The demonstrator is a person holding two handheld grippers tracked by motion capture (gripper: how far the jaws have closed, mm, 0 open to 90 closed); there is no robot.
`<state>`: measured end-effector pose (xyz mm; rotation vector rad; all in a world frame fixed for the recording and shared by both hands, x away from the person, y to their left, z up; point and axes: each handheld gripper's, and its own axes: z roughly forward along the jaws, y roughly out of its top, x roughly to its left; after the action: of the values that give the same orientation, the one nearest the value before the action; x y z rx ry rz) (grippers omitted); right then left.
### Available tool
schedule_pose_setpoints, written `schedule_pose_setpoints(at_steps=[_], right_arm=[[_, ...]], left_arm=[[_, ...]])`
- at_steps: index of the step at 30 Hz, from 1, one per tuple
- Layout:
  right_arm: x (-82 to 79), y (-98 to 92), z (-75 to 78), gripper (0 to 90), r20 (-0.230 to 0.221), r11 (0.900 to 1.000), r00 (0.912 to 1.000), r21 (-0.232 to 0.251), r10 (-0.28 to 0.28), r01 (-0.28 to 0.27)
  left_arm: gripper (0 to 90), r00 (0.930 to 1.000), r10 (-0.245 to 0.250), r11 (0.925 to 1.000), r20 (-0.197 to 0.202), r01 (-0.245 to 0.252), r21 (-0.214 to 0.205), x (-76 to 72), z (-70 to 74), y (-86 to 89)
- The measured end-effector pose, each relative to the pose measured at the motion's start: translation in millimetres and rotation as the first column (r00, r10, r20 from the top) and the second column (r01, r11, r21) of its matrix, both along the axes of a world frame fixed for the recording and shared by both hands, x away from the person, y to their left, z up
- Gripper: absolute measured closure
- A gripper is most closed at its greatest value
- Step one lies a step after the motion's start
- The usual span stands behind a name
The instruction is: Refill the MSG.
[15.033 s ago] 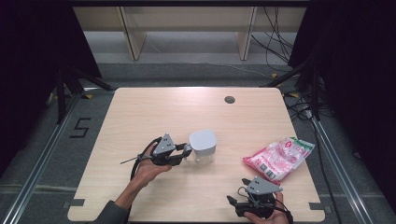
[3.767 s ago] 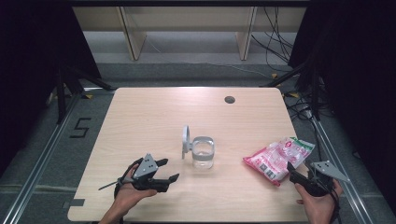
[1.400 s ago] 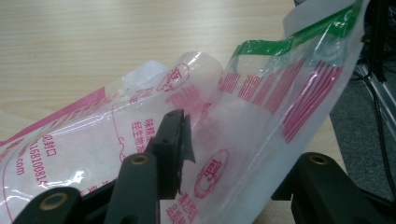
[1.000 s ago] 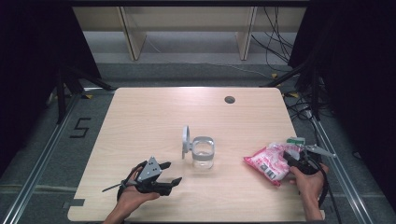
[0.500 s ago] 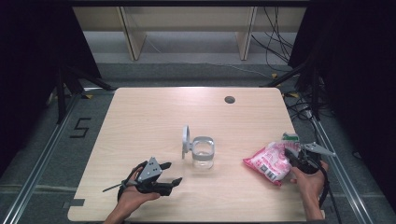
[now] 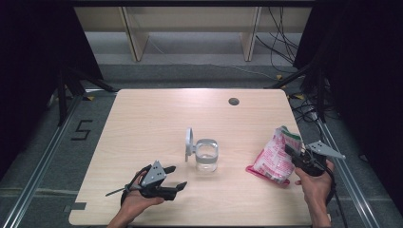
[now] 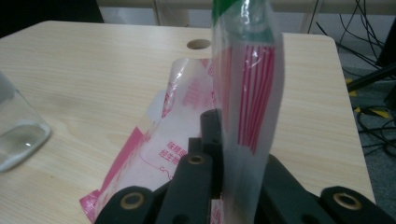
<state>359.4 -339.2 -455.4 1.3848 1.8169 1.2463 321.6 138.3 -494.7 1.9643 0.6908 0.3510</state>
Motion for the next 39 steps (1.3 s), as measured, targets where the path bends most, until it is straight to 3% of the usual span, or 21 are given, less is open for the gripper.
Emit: schedule_pose_setpoints(at_steps=[5,9,11,12,13,15,17,19,20,23,24,25,27,28,29,31,32,34,37,38,39], right_arm=[[-4.9,7.3,9.6,90.0,0.043,0.9994,0.9985,0.009,0.033,-0.034],[-7.3,16.2,19.1,90.0,0.063,0.9967,0.9953,-0.040,0.073,-0.070],[-10.1,22.7,24.1,90.0,0.071,0.9971,0.9948,-0.024,0.074,-0.072],[-9.1,23.3,25.7,90.0,0.090,0.9940,0.9912,-0.060,0.097,-0.092],[-11.6,28.3,28.2,90.0,0.080,0.9951,0.9926,-0.046,0.091,-0.087],[-11.0,32.5,32.0,90.0,0.101,0.9896,0.9873,-0.087,0.123,-0.114],[-14.9,40.0,36.7,90.0,0.090,0.9911,0.9884,-0.065,0.122,-0.117],[-16.0,46.0,40.5,90.0,0.106,0.9871,0.9833,-0.078,0.148,-0.140],[-14.8,46.4,42.5,90.0,0.127,0.9792,0.9768,-0.129,0.173,-0.156],[-17.5,54.8,47.0,90.0,0.143,0.9762,0.9721,-0.138,0.186,-0.167],[-20.0,57.6,48.3,90.0,0.116,0.9766,0.9749,-0.124,0.190,-0.176],[-20.5,58.5,49.0,90.0,0.119,0.9737,0.9727,-0.136,0.199,-0.183],[-21.4,61.9,50.9,90.0,0.121,0.9769,0.9738,-0.118,0.193,-0.179],[-20.9,61.1,51.7,90.0,0.136,0.9729,0.9690,-0.135,0.206,-0.188],[-22.4,62.7,52.4,90.0,0.128,0.9758,0.9715,-0.118,0.199,-0.184],[-22.5,61.9,54.5,90.0,0.134,0.9694,0.9656,-0.135,0.223,-0.205],[-24.4,64.1,55.9,90.0,0.133,0.9767,0.9710,-0.110,0.199,-0.185],[-25.5,63.9,59.2,90.0,0.144,0.9725,0.9659,-0.122,0.215,-0.199],[-27.8,68.4,64.2,90.0,0.149,0.9715,0.9631,-0.114,0.224,-0.208],[-29.0,68.7,66.5,90.0,0.163,0.9692,0.9602,-0.135,0.227,-0.206],[-32.1,71.6,68.2,90.0,0.145,0.9723,0.9644,-0.110,0.221,-0.206]], left_arm=[[30.2,0.9999,-0.010,0.9999,-0.001,0.010,0.009,-0.9,-0.1,-0.9],[30.2,0.9998,-0.018,0.9998,0.005,0.018,0.005,-2.0,-0.4,-3.4],[30.2,0.9999,-0.013,0.9999,-0.001,0.013,-0.004,-3.0,-0.2,-5.2],[30.2,0.9998,-0.019,0.9998,0.004,0.019,-0.004,-3.1,-0.4,-6.0],[30.2,0.9998,-0.022,0.9998,0.001,0.022,-0.003,-3.7,-0.5,-6.9],[30.2,0.9996,-0.029,0.9996,-0.006,0.029,-0.002,-4.5,-0.9,-9.3],[30.2,0.9990,-0.044,0.9990,-0.004,0.044,-0.002,-6.0,-0.2,-12.3],[30.1,0.9985,-0.055,0.9985,0.002,0.055,-0.002,-8.0,0.3,-15.8],[30.1,0.9982,-0.060,0.9982,-0.004,0.059,-0.006,-8.5,0.3,-17.4],[30.1,0.9971,-0.076,0.9971,-0.005,0.076,-0.003,-9.4,-0.6,-22.3],[30.2,0.9973,-0.073,0.9973,-0.003,0.073,0.013,-9.8,-0.7,-23.2],[30.2,0.9973,-0.073,0.9973,-0.003,0.073,0.013,-9.8,-0.7,-23.2],[30.1,0.9965,-0.084,0.9965,-0.007,0.084,0.000,-10.0,-2.4,-28.3],[30.2,0.9960,-0.089,0.9961,-0.009,0.089,-0.002,-10.3,-2.2,-29.9],[30.2,0.9961,-0.088,0.9961,-0.006,0.088,0.005,-10.6,-1.8,-31.4],[30.2,0.9950,-0.100,0.9950,-0.007,0.100,0.006,-10.2,-1.4,-35.8],[30.2,0.9955,-0.094,0.9955,-0.005,0.094,-0.004,-10.9,-1.0,-39.4],[30.2,0.9940,-0.109,0.9940,-0.007,0.109,0.001,-10.3,-0.3,-41.9],[30.4,0.9914,-0.130,0.9915,0.014,0.130,0.002,-10.7,1.0,-59.5],[30.4,0.9910,-0.133,0.9911,0.019,0.133,0.000,-9.9,0.5,-65.5],[30.6,0.9911,-0.132,0.9911,0.017,0.133,-0.009,-8.4,-0.4,-72.1]])
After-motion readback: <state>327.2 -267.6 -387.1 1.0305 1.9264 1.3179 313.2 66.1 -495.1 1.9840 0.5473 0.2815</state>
